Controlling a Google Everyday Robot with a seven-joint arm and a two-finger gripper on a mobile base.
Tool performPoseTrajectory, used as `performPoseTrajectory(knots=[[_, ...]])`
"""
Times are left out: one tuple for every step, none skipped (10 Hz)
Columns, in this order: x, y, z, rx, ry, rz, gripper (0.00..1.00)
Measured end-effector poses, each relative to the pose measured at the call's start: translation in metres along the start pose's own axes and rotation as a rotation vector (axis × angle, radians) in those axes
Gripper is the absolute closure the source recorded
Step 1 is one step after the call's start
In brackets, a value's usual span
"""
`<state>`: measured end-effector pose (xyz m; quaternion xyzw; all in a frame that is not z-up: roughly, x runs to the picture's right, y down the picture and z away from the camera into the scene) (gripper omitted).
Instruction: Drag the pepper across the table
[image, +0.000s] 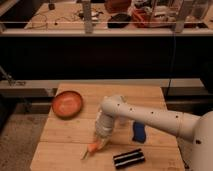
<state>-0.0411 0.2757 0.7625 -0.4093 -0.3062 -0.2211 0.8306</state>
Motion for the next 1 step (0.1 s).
performPoseTrajectory(knots=[[0.0031,0.0031,-0.0011,0.001,0.001,-0.004,1.0]])
